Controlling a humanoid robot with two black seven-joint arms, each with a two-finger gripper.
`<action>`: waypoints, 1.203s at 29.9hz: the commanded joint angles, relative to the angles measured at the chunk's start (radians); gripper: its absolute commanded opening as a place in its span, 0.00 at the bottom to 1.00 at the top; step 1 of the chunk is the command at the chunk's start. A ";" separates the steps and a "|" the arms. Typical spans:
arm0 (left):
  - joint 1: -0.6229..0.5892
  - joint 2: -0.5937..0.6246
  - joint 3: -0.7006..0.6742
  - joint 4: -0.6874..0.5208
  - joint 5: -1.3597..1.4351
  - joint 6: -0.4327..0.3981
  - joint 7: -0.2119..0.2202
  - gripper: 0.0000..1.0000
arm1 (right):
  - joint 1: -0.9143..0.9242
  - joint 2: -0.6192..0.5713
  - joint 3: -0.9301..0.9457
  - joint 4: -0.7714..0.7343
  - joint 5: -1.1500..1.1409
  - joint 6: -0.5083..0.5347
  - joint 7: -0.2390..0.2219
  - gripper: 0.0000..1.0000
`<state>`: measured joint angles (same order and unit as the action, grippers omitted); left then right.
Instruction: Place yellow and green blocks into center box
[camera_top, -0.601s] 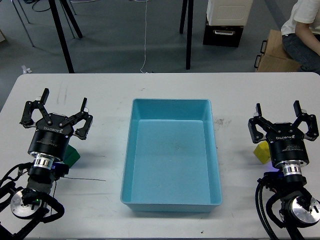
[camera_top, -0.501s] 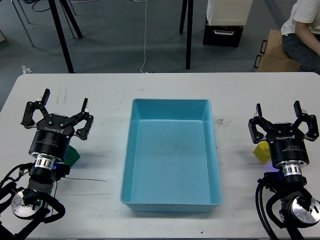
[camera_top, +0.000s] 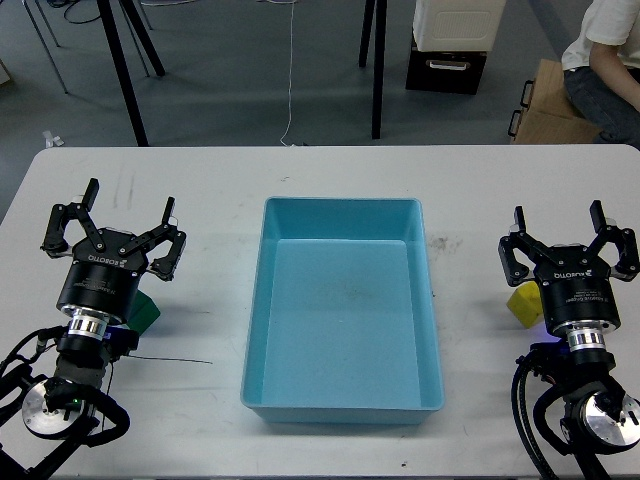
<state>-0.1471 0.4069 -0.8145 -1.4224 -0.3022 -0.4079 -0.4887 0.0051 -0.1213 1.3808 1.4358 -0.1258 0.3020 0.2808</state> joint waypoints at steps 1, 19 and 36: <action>0.000 0.000 0.002 0.000 0.000 0.003 0.000 1.00 | 0.104 -0.069 0.001 -0.035 -0.197 -0.044 0.004 0.98; 0.000 0.003 0.002 0.008 0.000 0.007 0.000 1.00 | 0.867 -0.419 -0.702 -0.218 -1.023 -0.150 0.208 0.98; 0.003 0.006 0.009 0.017 0.000 0.009 0.000 1.00 | 1.412 -0.704 -1.516 -0.052 -1.563 -0.141 0.208 0.97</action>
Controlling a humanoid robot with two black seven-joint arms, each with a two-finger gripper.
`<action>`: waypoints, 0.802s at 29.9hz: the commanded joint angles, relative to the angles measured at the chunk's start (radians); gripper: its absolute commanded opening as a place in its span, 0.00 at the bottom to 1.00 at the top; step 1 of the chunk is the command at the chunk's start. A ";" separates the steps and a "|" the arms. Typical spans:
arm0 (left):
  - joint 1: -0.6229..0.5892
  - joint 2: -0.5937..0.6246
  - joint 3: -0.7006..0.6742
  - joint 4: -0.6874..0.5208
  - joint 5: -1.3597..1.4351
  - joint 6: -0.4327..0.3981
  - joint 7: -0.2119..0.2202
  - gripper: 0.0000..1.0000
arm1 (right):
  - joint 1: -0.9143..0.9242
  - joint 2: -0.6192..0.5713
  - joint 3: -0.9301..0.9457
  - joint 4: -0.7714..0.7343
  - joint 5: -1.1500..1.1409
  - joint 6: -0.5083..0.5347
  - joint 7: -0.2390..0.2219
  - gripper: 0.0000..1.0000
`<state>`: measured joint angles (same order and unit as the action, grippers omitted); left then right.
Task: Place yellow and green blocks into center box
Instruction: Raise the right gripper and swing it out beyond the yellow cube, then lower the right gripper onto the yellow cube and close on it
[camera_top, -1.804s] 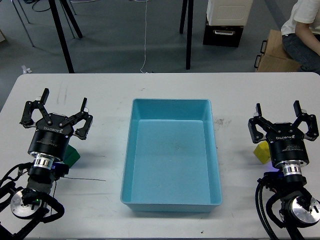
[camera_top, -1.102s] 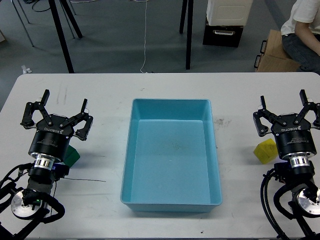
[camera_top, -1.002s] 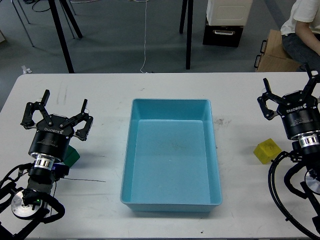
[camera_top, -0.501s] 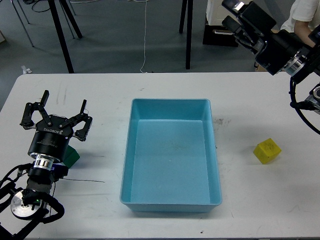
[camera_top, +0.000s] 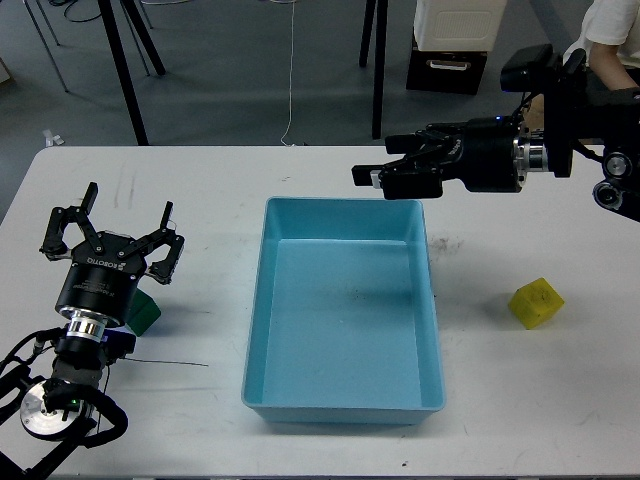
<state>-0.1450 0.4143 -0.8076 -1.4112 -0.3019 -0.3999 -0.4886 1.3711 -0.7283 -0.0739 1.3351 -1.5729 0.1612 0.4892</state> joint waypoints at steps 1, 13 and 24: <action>0.001 -0.002 0.002 0.009 0.001 0.001 0.000 1.00 | 0.046 -0.132 -0.070 0.058 -0.119 0.000 0.000 0.97; -0.002 -0.008 0.004 0.015 0.001 0.009 0.000 1.00 | -0.036 -0.402 -0.133 0.127 -0.326 0.005 0.000 0.98; -0.007 -0.008 0.004 0.017 0.001 0.015 0.000 1.00 | -0.210 -0.306 -0.141 -0.051 -0.329 0.005 0.000 0.98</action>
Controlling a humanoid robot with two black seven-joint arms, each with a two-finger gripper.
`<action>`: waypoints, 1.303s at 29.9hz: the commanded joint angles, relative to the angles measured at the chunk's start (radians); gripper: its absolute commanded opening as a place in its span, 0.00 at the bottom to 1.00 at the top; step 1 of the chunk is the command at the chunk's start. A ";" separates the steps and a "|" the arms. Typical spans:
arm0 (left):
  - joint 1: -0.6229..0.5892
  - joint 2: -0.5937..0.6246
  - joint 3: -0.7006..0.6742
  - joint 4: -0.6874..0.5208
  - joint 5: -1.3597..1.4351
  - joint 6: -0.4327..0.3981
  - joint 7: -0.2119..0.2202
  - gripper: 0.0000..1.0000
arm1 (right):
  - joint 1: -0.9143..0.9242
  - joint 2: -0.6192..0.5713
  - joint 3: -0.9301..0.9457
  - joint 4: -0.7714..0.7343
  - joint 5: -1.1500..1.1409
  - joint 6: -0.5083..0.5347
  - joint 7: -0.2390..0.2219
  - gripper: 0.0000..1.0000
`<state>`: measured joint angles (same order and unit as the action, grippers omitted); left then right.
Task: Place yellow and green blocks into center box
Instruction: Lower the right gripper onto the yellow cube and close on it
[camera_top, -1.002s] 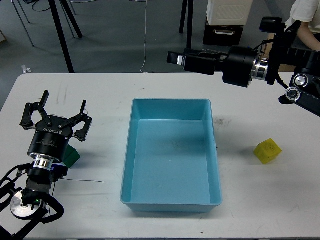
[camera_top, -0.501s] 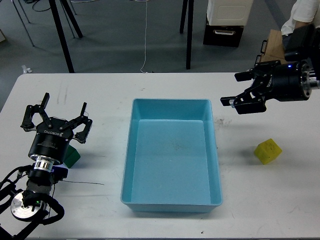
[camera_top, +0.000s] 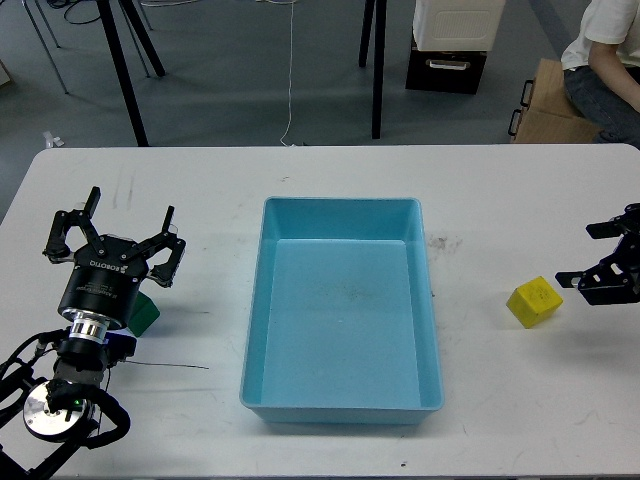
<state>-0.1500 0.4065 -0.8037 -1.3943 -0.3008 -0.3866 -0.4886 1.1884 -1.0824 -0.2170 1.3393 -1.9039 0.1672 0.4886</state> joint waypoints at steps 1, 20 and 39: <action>0.000 0.000 0.000 0.000 0.000 0.002 0.000 1.00 | -0.032 0.059 0.004 -0.069 0.003 0.000 0.000 0.98; 0.000 -0.005 0.000 0.005 0.000 0.002 0.000 1.00 | -0.101 0.157 0.001 -0.118 0.009 0.000 0.000 0.98; 0.001 -0.005 0.000 0.005 0.000 -0.002 0.000 1.00 | -0.136 0.286 0.010 -0.227 0.011 -0.003 0.000 0.95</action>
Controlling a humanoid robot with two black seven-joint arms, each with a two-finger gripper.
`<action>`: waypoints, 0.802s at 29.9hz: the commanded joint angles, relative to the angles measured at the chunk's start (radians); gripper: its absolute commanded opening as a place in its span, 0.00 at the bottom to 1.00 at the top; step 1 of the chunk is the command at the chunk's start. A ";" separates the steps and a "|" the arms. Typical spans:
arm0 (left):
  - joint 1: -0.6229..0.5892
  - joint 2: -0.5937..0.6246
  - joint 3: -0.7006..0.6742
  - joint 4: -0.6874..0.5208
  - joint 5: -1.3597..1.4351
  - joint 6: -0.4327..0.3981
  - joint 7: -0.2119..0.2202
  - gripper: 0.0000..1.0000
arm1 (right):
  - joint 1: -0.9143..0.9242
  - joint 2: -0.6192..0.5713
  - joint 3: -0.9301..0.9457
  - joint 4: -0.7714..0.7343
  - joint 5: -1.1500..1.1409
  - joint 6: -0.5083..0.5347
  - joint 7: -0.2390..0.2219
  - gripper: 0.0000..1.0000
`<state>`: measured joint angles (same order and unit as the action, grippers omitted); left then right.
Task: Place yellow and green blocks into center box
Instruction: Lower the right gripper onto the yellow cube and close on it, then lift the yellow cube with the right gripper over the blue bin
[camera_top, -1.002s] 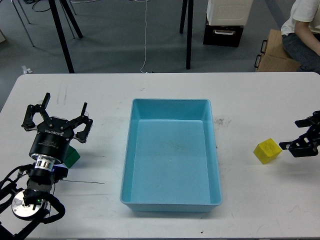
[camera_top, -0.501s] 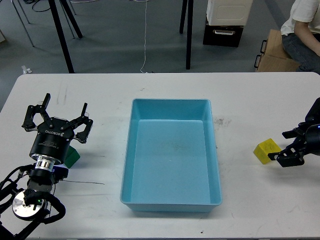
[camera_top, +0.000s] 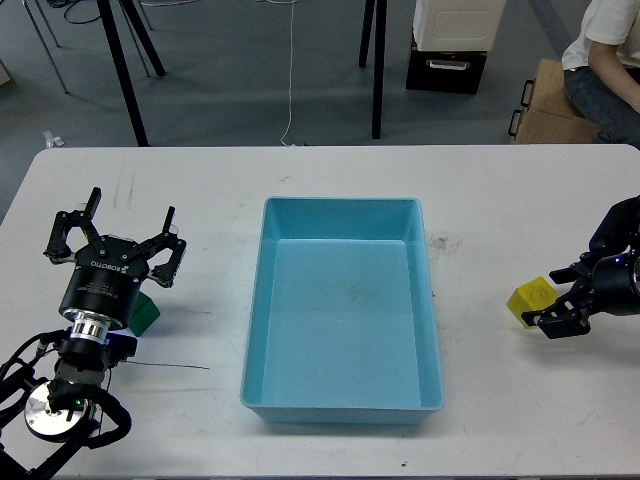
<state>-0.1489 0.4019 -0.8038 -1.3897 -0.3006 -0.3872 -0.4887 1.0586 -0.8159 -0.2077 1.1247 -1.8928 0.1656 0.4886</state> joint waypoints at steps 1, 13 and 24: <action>0.000 0.002 0.000 0.000 0.000 -0.001 0.000 1.00 | -0.006 0.021 0.001 -0.014 0.000 -0.003 0.000 0.95; 0.002 0.000 0.000 0.000 0.000 0.001 0.000 1.00 | -0.029 0.026 -0.004 -0.034 -0.003 -0.005 0.000 0.80; 0.003 0.000 0.000 0.000 0.000 0.001 0.000 1.00 | -0.009 0.026 -0.002 -0.034 -0.017 -0.003 0.000 0.21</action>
<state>-0.1458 0.4029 -0.8038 -1.3897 -0.3006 -0.3865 -0.4887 1.0357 -0.7913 -0.2130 1.0908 -1.9088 0.1616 0.4888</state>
